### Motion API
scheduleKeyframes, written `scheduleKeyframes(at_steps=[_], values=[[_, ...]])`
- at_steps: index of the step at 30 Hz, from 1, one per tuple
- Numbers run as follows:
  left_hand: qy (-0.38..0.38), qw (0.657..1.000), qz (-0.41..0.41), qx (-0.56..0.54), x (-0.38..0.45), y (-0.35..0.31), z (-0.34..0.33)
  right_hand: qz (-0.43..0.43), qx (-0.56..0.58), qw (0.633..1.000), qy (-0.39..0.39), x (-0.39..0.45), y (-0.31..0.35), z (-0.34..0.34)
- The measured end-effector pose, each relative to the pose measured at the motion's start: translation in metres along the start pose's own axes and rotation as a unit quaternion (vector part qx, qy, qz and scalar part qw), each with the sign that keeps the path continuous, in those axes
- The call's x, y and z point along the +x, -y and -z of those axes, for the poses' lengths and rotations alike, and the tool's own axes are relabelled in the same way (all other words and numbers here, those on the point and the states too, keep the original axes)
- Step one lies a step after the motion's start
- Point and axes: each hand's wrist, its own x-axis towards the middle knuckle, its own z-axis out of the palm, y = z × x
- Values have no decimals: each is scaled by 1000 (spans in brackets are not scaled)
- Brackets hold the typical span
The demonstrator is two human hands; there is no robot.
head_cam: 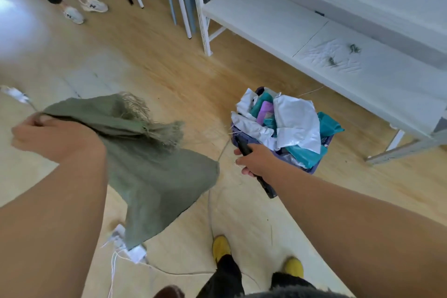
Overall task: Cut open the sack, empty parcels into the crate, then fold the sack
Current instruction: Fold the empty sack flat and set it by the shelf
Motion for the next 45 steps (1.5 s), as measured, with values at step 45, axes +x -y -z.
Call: scheduleKeyframes(at_steps=[45], values=[[693, 704, -138, 71, -488, -75, 87, 174, 329, 900, -225, -231, -105, 255]])
